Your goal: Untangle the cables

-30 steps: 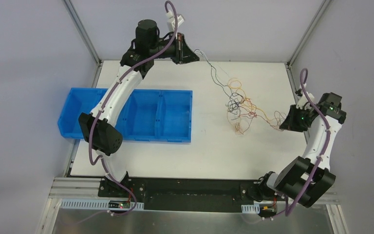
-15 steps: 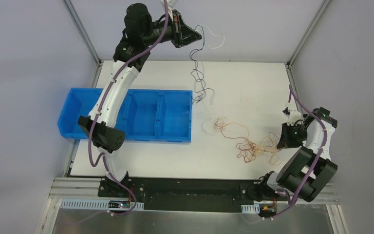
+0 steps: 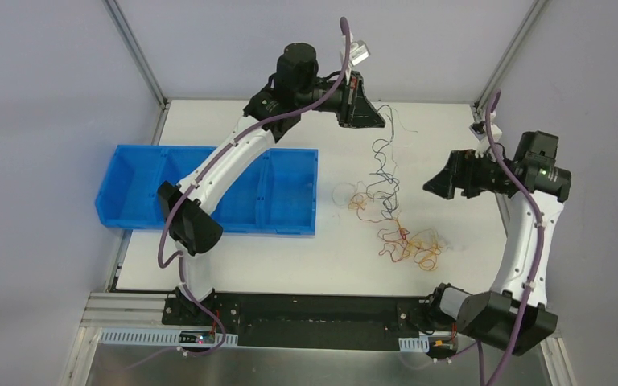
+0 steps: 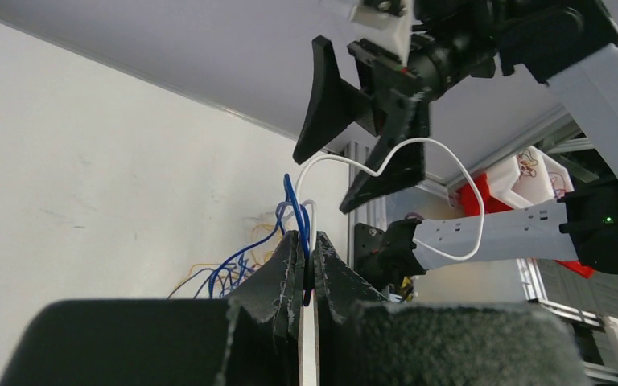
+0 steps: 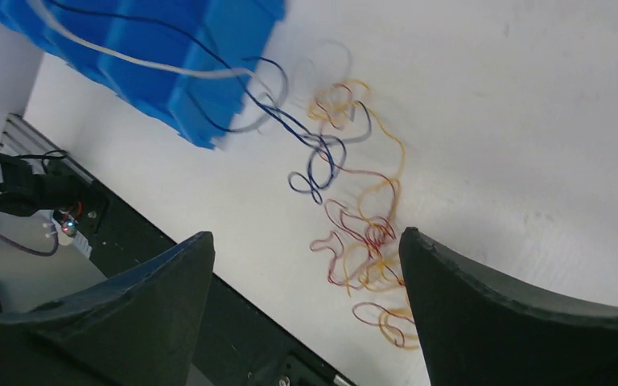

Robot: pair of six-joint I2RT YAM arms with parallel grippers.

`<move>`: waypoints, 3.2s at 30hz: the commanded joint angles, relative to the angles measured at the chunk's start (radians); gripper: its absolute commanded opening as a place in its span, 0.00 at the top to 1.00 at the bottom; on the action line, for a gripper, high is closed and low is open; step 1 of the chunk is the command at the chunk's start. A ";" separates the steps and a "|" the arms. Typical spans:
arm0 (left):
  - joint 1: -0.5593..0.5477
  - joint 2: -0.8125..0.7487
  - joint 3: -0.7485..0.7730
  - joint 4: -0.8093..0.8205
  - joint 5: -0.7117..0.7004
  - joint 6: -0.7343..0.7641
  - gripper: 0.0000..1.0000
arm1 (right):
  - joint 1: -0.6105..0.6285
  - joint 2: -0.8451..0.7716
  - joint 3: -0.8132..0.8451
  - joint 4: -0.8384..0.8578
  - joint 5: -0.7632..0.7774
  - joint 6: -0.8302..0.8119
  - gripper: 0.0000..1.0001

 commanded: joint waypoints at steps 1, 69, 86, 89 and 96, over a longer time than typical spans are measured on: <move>-0.043 0.044 0.024 0.087 0.090 -0.075 1.00 | 0.125 -0.089 0.032 0.248 -0.158 0.298 0.12; -0.083 -0.151 -0.342 0.167 0.026 0.140 0.85 | 0.462 -0.123 -0.028 0.721 -0.201 0.919 1.00; 0.191 -0.295 -0.405 0.046 -0.104 0.046 1.00 | 0.171 -0.060 -0.002 0.323 -0.163 0.566 1.00; 0.227 -0.306 -0.398 0.034 -0.110 0.068 1.00 | 0.125 -0.049 0.012 0.285 -0.204 0.531 1.00; 0.144 -0.280 -0.385 0.034 0.055 0.128 0.36 | 0.147 -0.051 0.040 0.370 -0.364 0.655 1.00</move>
